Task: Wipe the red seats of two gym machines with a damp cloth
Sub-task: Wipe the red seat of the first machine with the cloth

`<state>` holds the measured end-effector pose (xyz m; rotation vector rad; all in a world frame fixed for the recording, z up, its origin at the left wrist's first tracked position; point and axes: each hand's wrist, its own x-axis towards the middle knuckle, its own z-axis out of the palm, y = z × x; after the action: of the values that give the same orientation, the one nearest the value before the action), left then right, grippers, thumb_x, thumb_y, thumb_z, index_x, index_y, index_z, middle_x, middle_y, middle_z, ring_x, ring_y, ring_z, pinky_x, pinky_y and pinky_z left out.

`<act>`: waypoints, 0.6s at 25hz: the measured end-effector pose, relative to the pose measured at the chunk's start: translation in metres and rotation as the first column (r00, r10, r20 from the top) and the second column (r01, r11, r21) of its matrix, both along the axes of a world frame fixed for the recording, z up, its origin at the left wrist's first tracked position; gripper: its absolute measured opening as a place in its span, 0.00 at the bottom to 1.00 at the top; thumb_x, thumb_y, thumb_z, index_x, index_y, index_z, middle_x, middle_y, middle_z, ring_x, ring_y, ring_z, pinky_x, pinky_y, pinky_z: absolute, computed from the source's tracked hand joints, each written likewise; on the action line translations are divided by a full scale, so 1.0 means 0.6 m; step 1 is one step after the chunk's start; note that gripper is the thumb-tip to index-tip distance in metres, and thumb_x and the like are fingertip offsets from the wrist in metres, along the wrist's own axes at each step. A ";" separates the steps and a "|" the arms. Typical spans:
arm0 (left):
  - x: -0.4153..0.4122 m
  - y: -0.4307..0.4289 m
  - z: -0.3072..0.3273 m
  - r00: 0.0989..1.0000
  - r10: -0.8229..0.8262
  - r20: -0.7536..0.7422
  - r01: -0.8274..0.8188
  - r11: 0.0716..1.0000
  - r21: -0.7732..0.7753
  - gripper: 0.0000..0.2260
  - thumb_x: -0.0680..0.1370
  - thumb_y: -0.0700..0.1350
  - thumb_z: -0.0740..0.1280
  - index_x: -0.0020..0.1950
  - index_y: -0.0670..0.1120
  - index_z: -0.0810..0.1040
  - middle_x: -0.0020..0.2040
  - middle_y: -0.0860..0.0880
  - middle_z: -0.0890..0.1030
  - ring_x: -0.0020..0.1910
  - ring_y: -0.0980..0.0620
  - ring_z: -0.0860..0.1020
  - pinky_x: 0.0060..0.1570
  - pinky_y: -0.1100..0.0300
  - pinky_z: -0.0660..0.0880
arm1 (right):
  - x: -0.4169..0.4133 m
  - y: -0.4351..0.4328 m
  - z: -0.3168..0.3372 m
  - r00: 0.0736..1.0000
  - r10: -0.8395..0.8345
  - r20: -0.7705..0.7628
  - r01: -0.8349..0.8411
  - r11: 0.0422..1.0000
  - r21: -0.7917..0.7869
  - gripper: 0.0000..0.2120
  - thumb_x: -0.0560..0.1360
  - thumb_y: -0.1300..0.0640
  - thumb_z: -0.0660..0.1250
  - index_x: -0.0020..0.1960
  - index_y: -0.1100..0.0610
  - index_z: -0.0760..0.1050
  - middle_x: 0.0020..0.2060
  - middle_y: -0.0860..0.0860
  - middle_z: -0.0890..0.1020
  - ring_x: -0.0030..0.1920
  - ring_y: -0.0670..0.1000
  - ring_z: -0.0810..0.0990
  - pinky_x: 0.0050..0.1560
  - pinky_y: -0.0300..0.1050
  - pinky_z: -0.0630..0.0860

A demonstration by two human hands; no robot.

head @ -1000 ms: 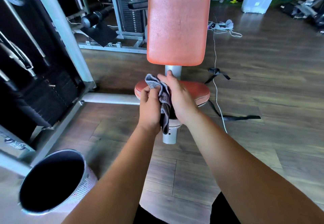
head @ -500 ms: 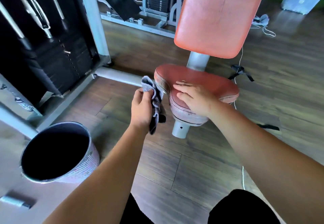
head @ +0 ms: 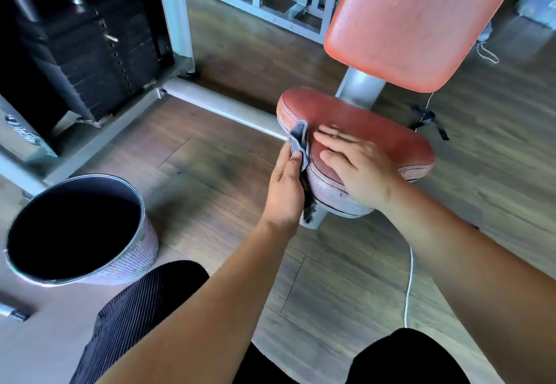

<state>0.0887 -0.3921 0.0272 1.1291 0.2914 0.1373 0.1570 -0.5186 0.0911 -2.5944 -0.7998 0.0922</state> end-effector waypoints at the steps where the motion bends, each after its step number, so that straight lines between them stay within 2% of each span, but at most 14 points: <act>1: -0.023 -0.009 0.001 1.000 -0.005 -0.016 0.004 1.000 -0.029 0.19 0.86 0.46 0.54 0.75 0.57 0.73 0.68 0.51 0.81 0.66 0.51 0.79 0.66 0.50 0.75 | 0.000 -0.001 0.001 1.000 0.012 -0.002 -0.012 1.000 -0.009 0.25 0.79 0.48 0.57 0.73 0.54 0.73 0.76 0.50 0.71 0.78 0.48 0.65 0.79 0.40 0.53; 2: -0.043 -0.018 0.001 1.000 -0.008 -0.018 0.007 1.000 -0.027 0.19 0.87 0.46 0.54 0.75 0.59 0.73 0.63 0.52 0.82 0.59 0.52 0.80 0.57 0.55 0.77 | 0.001 -0.003 0.002 1.000 0.024 -0.005 -0.024 1.000 -0.011 0.25 0.80 0.49 0.57 0.74 0.55 0.72 0.76 0.50 0.70 0.78 0.47 0.64 0.79 0.40 0.52; 3: -0.057 -0.026 0.001 1.000 -0.027 -0.004 0.027 1.000 -0.013 0.19 0.87 0.46 0.54 0.76 0.60 0.72 0.60 0.55 0.82 0.55 0.54 0.80 0.53 0.60 0.76 | 0.003 -0.006 0.004 0.999 0.038 -0.009 -0.038 0.999 -0.011 0.23 0.81 0.50 0.58 0.75 0.55 0.71 0.77 0.50 0.69 0.79 0.47 0.63 0.80 0.41 0.52; 4: -0.059 -0.027 -0.001 0.999 -0.037 0.004 0.037 0.999 -0.007 0.19 0.88 0.47 0.54 0.77 0.60 0.71 0.61 0.57 0.82 0.56 0.57 0.80 0.54 0.62 0.77 | 0.005 -0.008 0.005 0.998 0.054 -0.017 -0.055 0.998 -0.015 0.22 0.83 0.53 0.59 0.75 0.55 0.70 0.77 0.50 0.68 0.79 0.47 0.62 0.80 0.44 0.52; 5: -0.052 -0.023 0.002 1.000 -0.030 -0.005 0.030 0.999 0.020 0.19 0.88 0.49 0.54 0.78 0.60 0.70 0.63 0.56 0.83 0.60 0.56 0.81 0.59 0.58 0.79 | 0.007 -0.009 0.007 0.997 0.076 -0.022 -0.077 0.997 -0.025 0.21 0.84 0.55 0.59 0.76 0.56 0.69 0.77 0.50 0.67 0.79 0.47 0.61 0.81 0.46 0.52; 6: -0.037 -0.014 0.005 0.999 -0.029 -0.015 0.030 0.999 0.031 0.19 0.88 0.50 0.54 0.78 0.60 0.69 0.68 0.50 0.81 0.67 0.50 0.79 0.68 0.47 0.76 | 0.009 -0.010 0.009 0.995 0.096 -0.027 -0.097 0.994 -0.040 0.20 0.84 0.56 0.59 0.76 0.56 0.69 0.78 0.49 0.67 0.79 0.46 0.60 0.81 0.47 0.52; 7: -0.023 -0.007 0.012 0.999 -0.018 -0.031 0.019 0.999 0.036 0.19 0.87 0.52 0.55 0.78 0.60 0.69 0.72 0.42 0.78 0.72 0.41 0.75 0.72 0.37 0.70 | 0.011 -0.010 0.010 0.993 0.112 -0.031 -0.114 0.992 -0.052 0.20 0.85 0.57 0.59 0.76 0.57 0.68 0.78 0.49 0.66 0.79 0.46 0.60 0.81 0.48 0.52; 8: -0.016 -0.004 0.014 0.999 -0.006 -0.045 0.008 0.999 0.050 0.19 0.87 0.54 0.56 0.78 0.61 0.70 0.73 0.38 0.75 0.74 0.34 0.71 0.72 0.30 0.66 | 0.013 -0.011 0.010 0.992 0.126 -0.029 -0.128 0.990 -0.054 0.20 0.84 0.56 0.58 0.76 0.56 0.68 0.78 0.49 0.66 0.79 0.46 0.60 0.81 0.47 0.52; 9: -0.023 -0.008 0.013 0.999 -0.022 -0.042 0.025 0.997 0.075 0.18 0.87 0.55 0.56 0.77 0.64 0.69 0.73 0.35 0.74 0.71 0.30 0.72 0.67 0.26 0.67 | 0.014 -0.011 0.009 0.991 0.134 -0.026 -0.135 0.990 -0.049 0.21 0.84 0.55 0.58 0.76 0.56 0.68 0.78 0.49 0.67 0.79 0.45 0.60 0.81 0.47 0.53; 10: -0.040 -0.016 0.003 0.999 -0.025 -0.022 0.027 0.995 0.101 0.18 0.87 0.55 0.56 0.76 0.66 0.68 0.72 0.36 0.76 0.65 0.28 0.77 0.57 0.25 0.73 | 0.015 -0.012 0.007 0.990 0.137 -0.022 -0.138 0.990 -0.039 0.22 0.83 0.53 0.57 0.76 0.56 0.69 0.77 0.48 0.67 0.79 0.44 0.60 0.81 0.46 0.53; 12: -0.082 -0.025 0.001 0.998 -0.055 0.016 0.053 0.993 0.108 0.18 0.87 0.56 0.56 0.77 0.70 0.65 0.69 0.45 0.80 0.52 0.37 0.83 0.38 0.38 0.83 | 0.015 -0.013 0.004 0.991 0.135 -0.016 -0.135 0.991 -0.014 0.24 0.81 0.51 0.56 0.75 0.55 0.70 0.76 0.48 0.69 0.78 0.43 0.62 0.81 0.45 0.54; 13: -0.079 -0.020 -0.004 0.997 -0.079 0.008 0.077 0.990 0.121 0.19 0.87 0.56 0.56 0.77 0.69 0.65 0.68 0.48 0.81 0.46 0.44 0.84 0.31 0.49 0.82 | 0.016 -0.013 0.002 0.991 0.132 -0.010 -0.132 0.991 0.001 0.24 0.81 0.51 0.56 0.75 0.56 0.71 0.76 0.48 0.70 0.78 0.44 0.63 0.80 0.44 0.54; 14: -0.058 -0.011 -0.008 0.998 -0.064 -0.013 0.065 0.988 0.143 0.19 0.87 0.56 0.57 0.77 0.68 0.66 0.66 0.49 0.81 0.42 0.51 0.84 0.28 0.57 0.79 | 0.015 -0.014 0.000 0.992 0.128 0.000 -0.128 0.992 0.013 0.23 0.81 0.52 0.57 0.74 0.56 0.72 0.76 0.49 0.70 0.78 0.45 0.64 0.80 0.44 0.55; 15: -0.037 -0.001 -0.007 0.998 -0.052 -0.029 0.056 0.987 0.154 0.19 0.86 0.57 0.57 0.77 0.66 0.68 0.63 0.50 0.82 0.42 0.54 0.83 0.30 0.58 0.80 | 0.016 -0.013 -0.001 0.992 0.124 0.010 -0.124 0.992 0.021 0.23 0.81 0.52 0.58 0.74 0.57 0.72 0.75 0.50 0.71 0.77 0.46 0.65 0.80 0.43 0.55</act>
<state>0.0667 -0.3928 0.0229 1.2924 0.2759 0.0993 0.1663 -0.5267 0.0902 -2.5246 -0.9599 0.1080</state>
